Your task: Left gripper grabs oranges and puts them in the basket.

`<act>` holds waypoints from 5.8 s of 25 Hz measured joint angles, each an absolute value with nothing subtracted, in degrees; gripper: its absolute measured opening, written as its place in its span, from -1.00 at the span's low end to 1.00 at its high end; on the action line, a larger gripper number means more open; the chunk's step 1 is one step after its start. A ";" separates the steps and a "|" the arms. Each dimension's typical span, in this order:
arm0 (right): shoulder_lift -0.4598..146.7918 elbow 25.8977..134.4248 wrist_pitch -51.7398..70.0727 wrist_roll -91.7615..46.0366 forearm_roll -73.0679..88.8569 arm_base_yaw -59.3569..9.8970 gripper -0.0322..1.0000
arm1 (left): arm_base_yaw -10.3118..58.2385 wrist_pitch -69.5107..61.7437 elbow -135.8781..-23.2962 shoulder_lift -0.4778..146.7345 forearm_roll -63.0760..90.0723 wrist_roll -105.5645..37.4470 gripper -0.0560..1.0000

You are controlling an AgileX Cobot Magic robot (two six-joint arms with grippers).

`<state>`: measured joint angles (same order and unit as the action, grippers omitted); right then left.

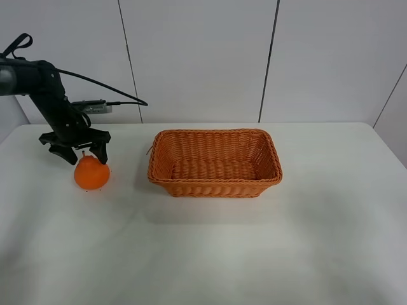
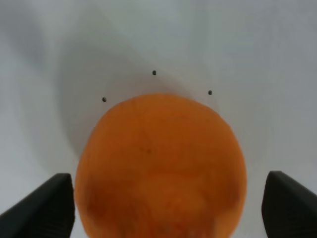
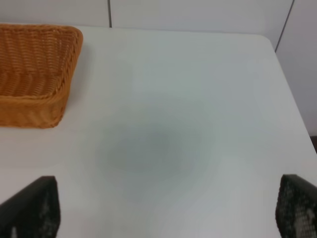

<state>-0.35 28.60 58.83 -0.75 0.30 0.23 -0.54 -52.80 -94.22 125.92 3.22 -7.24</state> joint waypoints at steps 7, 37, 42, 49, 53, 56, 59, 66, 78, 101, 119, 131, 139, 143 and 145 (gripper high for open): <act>-0.35 28.60 58.83 -0.75 0.30 0.23 0.41 | -0.54 -53.08 -94.22 128.75 2.64 -7.28 0.74; -0.35 28.60 58.83 -0.75 0.30 0.23 0.41 | 3.25 -68.09 -118.02 118.83 2.66 -1.92 -0.49; -0.35 28.60 58.83 -0.75 0.30 0.23 0.41 | 12.75 -68.09 -118.02 118.83 3.01 -1.92 -0.49; -0.35 28.60 58.83 -0.75 0.30 0.23 0.41 | 24.83 -65.26 -118.22 122.01 3.41 -0.82 -0.49; -0.35 28.60 58.83 -0.75 0.30 0.23 0.41 | 29.58 -60.77 -119.49 126.48 3.41 -0.59 -0.49; -0.35 28.60 58.83 -0.75 0.30 0.23 0.41 | 32.02 -57.01 -120.61 130.39 3.41 -0.65 -0.49; -0.35 28.60 58.83 -0.75 0.30 0.23 0.41 | 33.39 -52.83 -120.90 134.19 3.49 -1.54 -0.49; -0.35 28.60 58.83 -0.75 0.30 0.23 0.41 | 33.39 -52.86 -120.90 139.18 2.96 -1.76 -0.46; -0.35 28.60 58.83 -0.75 0.30 0.23 0.41 | 33.39 -55.80 -120.98 139.28 3.02 -1.80 0.90; -0.35 28.60 58.83 -0.75 0.30 0.23 0.41 | 25.85 -64.43 -127.45 127.73 0.00 -3.19 0.91; -0.35 28.60 58.83 -0.75 0.30 0.23 0.41 | -1.02 -63.70 -124.84 128.00 -0.32 -3.23 0.90; -0.35 28.60 58.83 -0.75 0.30 0.23 0.41 | -0.63 -68.01 -115.91 115.65 0.00 -3.06 0.88; -0.35 28.60 58.83 -0.75 0.30 0.23 0.41 | -0.63 -68.04 -101.39 98.38 0.00 -2.37 0.86; -0.35 28.60 58.83 -0.75 0.30 0.23 0.41 | -0.63 -68.04 -90.29 87.25 0.00 -2.35 0.86; -0.35 28.60 58.83 -0.75 0.30 0.23 0.41 | -0.63 -68.04 -83.87 81.72 0.00 -2.35 0.86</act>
